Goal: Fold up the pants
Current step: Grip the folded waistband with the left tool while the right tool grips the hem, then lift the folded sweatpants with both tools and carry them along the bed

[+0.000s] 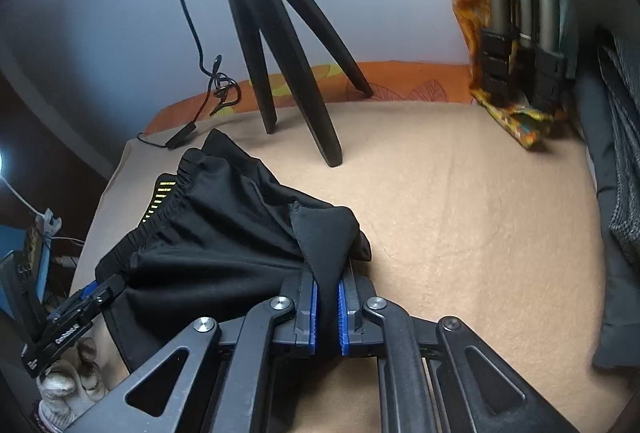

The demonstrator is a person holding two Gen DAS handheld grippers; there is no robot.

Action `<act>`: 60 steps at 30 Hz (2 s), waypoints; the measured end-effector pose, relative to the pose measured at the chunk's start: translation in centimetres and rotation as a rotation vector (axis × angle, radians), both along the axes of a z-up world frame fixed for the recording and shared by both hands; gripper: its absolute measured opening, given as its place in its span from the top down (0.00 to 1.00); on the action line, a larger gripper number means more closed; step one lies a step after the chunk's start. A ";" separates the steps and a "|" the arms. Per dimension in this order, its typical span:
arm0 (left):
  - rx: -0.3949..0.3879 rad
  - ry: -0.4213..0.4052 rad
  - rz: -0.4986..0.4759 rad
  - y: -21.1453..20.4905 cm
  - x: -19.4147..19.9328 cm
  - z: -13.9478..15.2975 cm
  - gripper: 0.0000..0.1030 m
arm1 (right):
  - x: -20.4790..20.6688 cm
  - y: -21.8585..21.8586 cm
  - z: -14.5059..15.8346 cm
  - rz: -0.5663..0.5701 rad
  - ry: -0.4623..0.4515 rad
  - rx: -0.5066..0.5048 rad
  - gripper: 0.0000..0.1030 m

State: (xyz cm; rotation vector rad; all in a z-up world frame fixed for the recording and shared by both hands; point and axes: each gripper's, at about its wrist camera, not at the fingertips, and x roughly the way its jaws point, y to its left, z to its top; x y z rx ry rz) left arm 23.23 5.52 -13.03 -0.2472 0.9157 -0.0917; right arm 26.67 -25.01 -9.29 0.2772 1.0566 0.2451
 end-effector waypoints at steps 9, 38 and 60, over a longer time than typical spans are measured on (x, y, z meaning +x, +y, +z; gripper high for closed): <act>-0.029 0.006 0.023 0.0 -0.1 -0.5 0.47 | -0.7 -1.4 1.9 0.015 -0.048 0.010 0.68; -0.081 -0.079 0.001 -2.7 1.8 1.1 0.86 | -0.5 3.0 0.5 0.097 -0.020 0.053 0.92; -0.136 -0.225 -0.107 -6.9 -4.6 9.9 0.87 | -5.7 1.9 13.0 0.161 -0.210 -0.087 0.93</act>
